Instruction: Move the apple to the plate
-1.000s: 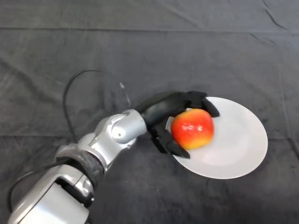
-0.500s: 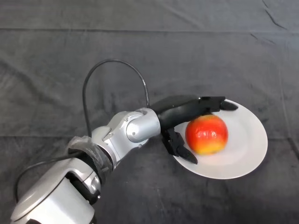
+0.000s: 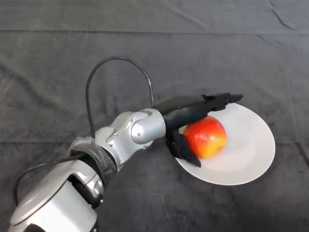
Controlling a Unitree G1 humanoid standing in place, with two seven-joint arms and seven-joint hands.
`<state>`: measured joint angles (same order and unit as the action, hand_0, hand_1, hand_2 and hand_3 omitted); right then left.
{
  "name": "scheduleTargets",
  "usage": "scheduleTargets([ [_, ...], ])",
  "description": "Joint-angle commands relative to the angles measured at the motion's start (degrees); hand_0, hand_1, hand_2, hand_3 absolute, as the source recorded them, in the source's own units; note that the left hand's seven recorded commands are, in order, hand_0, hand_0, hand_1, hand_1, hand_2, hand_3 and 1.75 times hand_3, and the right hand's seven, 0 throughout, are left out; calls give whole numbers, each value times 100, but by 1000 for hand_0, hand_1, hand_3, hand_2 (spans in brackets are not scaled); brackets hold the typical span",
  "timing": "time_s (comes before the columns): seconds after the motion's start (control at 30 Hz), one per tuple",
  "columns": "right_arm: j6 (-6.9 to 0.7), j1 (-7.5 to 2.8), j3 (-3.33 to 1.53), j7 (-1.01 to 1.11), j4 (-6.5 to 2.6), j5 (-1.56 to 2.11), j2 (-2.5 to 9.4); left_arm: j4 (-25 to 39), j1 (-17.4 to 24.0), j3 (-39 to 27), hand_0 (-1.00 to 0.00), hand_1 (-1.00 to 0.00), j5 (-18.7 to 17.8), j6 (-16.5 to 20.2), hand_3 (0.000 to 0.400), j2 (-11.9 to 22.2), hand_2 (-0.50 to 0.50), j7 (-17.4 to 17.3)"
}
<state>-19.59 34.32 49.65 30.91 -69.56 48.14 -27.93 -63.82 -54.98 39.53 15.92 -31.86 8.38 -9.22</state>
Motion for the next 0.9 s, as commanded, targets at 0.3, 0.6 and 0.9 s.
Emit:
scheduleTargets([
  [0.3,12,10,88,-12,-13,4,-103,-212,-59,-587,0,0,-352,-82,0,735,0,-26],
  [0.6,13,10,87,-12,-11,3,-102,-280,223,-1091,0,0,-635,-241,0,1119,0,-22],
  [0.9,13,8,87,-13,-7,2,-100,-348,653,-1546,0,0,-873,-387,0,1481,0,-22],
])
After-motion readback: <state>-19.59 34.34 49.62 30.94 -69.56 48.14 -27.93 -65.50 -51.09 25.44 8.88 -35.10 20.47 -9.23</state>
